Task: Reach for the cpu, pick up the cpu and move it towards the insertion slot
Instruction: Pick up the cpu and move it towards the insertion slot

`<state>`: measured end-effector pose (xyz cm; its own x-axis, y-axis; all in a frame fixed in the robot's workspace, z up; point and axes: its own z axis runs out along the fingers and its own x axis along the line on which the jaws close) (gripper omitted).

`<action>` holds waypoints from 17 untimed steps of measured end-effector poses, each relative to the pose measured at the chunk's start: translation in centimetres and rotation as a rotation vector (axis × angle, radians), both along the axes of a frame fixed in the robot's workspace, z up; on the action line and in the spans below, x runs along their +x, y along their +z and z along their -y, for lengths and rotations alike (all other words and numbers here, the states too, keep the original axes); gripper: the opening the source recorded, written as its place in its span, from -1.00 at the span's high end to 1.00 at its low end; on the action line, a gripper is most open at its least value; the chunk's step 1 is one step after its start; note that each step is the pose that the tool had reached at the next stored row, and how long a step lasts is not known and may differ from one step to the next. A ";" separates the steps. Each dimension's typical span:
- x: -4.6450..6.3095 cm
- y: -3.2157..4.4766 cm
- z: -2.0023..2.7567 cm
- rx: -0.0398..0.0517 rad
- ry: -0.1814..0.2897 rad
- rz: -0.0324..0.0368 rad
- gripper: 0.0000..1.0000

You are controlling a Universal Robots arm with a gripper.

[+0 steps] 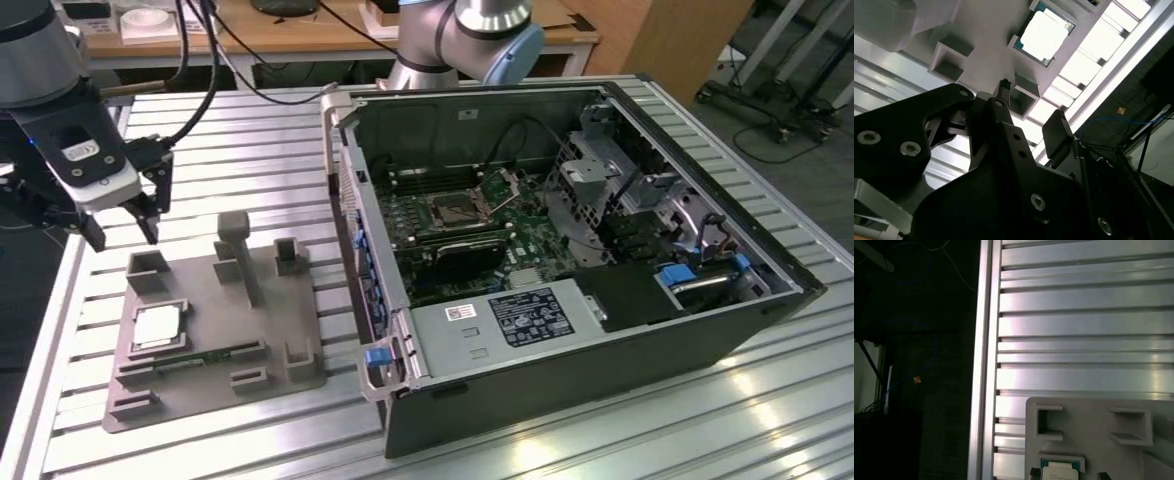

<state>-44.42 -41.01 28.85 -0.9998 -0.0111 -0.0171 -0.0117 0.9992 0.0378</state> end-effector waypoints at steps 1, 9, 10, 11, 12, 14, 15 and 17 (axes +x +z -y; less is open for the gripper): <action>0.0 -0.19 0.00 0.0000 0.000 0.0000 -0.07; -0.2 -1.62 0.00 -0.0001 -0.001 -0.0001 -0.07; -0.2 -1.80 0.00 0.0000 -0.002 -0.0001 -0.07; -0.3 -1.95 0.00 0.0000 -0.002 0.0000 -0.07; -0.3 -2.09 0.00 0.0000 -0.003 0.0000 -0.07; -0.3 -2.33 0.00 0.0000 -0.004 0.0000 -0.07; -0.3 -2.44 0.00 0.0000 -0.004 0.0000 -0.07; -0.3 -2.66 0.00 0.0002 -0.005 0.0000 -0.07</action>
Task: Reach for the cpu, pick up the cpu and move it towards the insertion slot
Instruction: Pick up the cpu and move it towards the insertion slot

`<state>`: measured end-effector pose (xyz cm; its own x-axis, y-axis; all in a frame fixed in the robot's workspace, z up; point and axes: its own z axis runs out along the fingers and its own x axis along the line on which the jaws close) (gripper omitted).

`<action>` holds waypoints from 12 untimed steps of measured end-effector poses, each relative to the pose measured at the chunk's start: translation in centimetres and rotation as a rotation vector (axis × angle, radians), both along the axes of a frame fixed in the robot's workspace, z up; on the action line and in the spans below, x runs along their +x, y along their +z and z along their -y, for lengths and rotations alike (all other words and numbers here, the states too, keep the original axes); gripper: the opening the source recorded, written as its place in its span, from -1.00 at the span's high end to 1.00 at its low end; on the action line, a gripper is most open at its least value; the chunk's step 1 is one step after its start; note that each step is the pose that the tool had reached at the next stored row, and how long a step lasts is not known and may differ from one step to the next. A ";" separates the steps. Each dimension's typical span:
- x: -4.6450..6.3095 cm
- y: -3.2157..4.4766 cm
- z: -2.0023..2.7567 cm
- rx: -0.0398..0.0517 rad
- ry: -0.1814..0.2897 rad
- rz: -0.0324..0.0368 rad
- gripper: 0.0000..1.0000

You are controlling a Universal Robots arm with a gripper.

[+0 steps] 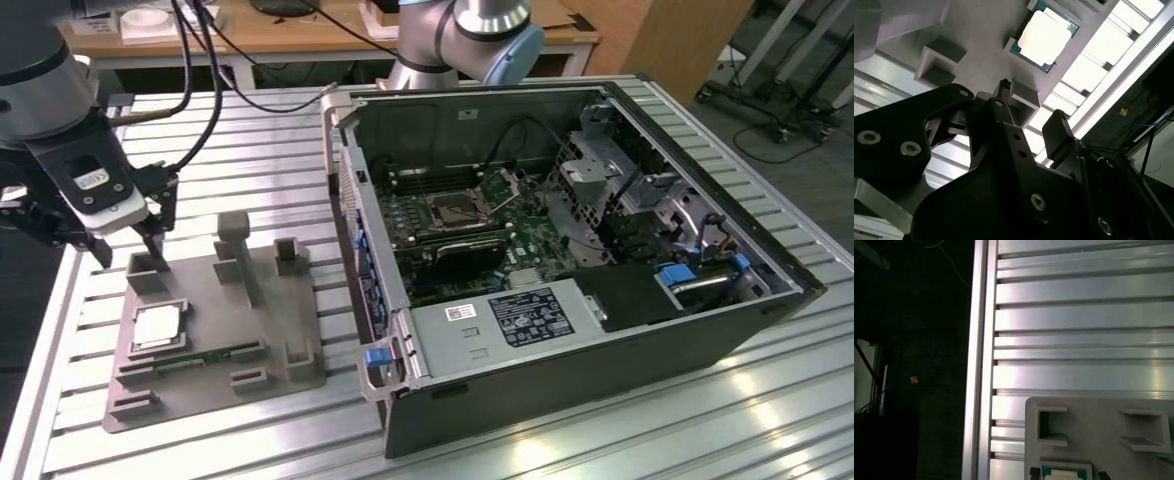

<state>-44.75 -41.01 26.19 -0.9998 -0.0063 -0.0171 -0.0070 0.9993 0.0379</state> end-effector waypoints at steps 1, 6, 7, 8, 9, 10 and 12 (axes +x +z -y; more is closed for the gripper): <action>0.0 -0.14 0.00 0.0004 0.000 0.0000 -0.07; -0.1 -2.16 0.56 0.0007 -0.001 0.0029 -0.33; -0.1 -2.28 0.68 0.0001 -0.001 0.0031 -0.33; -0.1 -2.41 0.77 -0.0005 -0.001 0.0034 -0.33; -0.1 -2.53 0.84 -0.0013 -0.001 0.0037 -0.33; -0.1 -2.68 0.91 -0.0016 -0.001 0.0039 -0.33; -0.1 -3.05 1.09 -0.0018 -0.001 0.0038 -0.33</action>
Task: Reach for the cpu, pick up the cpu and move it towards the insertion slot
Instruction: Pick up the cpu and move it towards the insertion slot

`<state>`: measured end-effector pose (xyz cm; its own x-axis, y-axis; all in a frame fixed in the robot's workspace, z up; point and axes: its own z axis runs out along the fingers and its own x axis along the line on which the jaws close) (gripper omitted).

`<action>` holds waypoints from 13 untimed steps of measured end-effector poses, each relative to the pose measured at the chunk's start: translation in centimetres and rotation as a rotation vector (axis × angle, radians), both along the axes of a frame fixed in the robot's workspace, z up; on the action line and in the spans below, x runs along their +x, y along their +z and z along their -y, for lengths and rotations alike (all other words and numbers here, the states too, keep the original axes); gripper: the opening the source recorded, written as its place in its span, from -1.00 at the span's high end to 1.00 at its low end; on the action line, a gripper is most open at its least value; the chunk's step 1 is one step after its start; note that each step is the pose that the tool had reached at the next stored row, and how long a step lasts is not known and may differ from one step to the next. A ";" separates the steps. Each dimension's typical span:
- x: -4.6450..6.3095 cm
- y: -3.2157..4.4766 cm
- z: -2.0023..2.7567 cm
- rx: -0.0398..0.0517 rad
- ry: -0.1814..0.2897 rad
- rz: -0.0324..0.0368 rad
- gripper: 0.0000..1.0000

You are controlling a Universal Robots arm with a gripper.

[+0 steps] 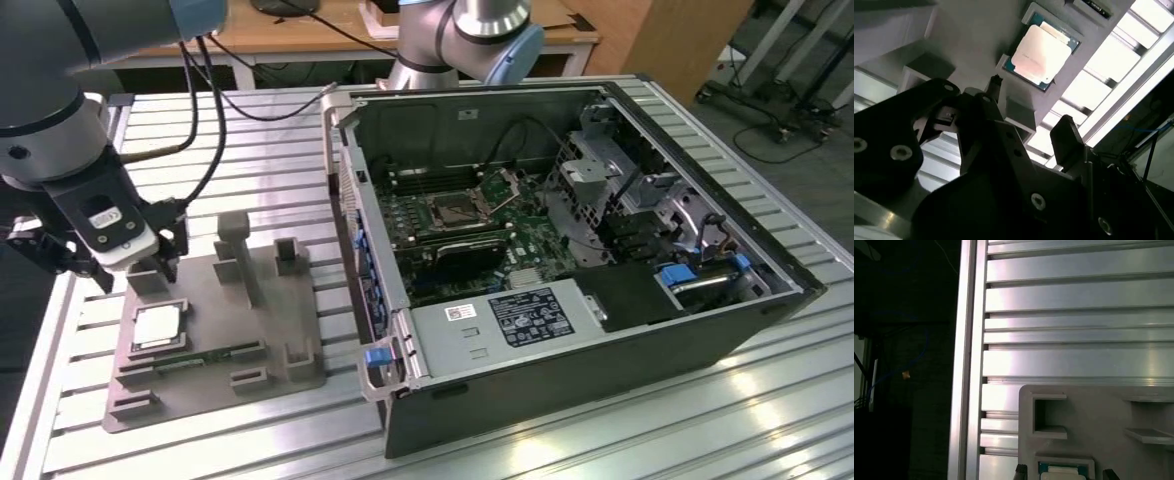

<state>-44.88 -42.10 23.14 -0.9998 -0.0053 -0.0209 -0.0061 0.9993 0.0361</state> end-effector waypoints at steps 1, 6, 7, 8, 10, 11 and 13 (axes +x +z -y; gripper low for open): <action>0.0 -0.18 0.11 -0.0001 0.000 0.0000 -0.33; 0.0 -1.08 0.82 0.0000 0.000 0.0000 -0.33; 0.0 -1.25 0.95 0.0000 0.000 0.0000 -0.33; -0.1 -1.44 1.08 0.0000 0.000 0.0001 -0.33; -0.1 -1.81 1.36 0.0000 0.000 0.0001 -0.33; -0.1 -1.95 1.48 0.0000 0.000 0.0002 -0.33; -0.1 -2.12 1.65 -0.0001 0.000 0.0002 -0.33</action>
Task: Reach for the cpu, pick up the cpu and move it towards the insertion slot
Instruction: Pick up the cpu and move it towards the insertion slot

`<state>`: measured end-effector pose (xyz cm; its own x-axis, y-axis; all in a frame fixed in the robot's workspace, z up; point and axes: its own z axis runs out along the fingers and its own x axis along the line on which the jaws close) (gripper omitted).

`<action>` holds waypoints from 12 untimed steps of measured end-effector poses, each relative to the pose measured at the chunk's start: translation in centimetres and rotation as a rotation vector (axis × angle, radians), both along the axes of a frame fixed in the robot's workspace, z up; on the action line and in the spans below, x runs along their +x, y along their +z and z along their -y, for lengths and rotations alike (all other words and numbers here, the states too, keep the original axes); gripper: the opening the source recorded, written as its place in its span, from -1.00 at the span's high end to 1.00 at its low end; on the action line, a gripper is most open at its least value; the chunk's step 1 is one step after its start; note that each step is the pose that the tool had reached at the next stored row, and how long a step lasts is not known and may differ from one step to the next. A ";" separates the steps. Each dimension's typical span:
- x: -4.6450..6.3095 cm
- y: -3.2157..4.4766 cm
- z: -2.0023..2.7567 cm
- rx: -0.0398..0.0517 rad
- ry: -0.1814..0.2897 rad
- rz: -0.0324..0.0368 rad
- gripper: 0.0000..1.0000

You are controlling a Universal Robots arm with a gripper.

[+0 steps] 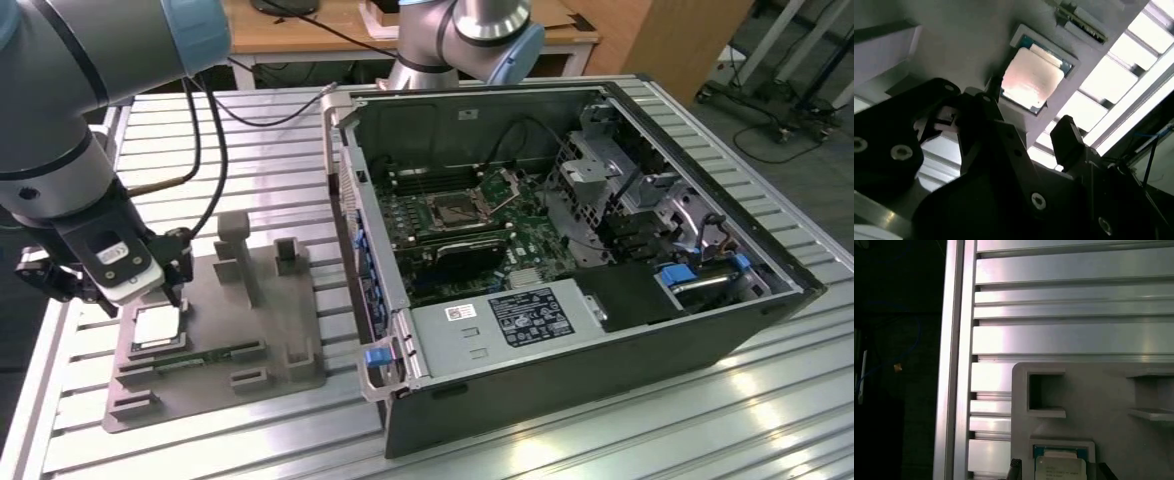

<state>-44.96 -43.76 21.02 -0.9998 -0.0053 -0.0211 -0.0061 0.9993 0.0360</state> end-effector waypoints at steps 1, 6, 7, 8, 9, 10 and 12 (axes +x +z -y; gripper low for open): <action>0.0 0.00 0.00 0.0000 0.000 0.0000 -0.33; -0.1 0.01 0.01 -0.0001 0.000 -0.0001 -0.33; -0.1 0.01 0.01 -0.0001 0.000 -0.0001 -0.33; -0.1 0.00 0.01 -0.0001 0.000 -0.0001 -0.33; -0.1 0.00 0.01 -0.0001 0.000 -0.0001 -0.33; -0.1 0.00 0.01 -0.0001 0.000 -0.0001 -0.33; -0.1 0.01 0.01 -0.0001 0.000 -0.0001 -0.33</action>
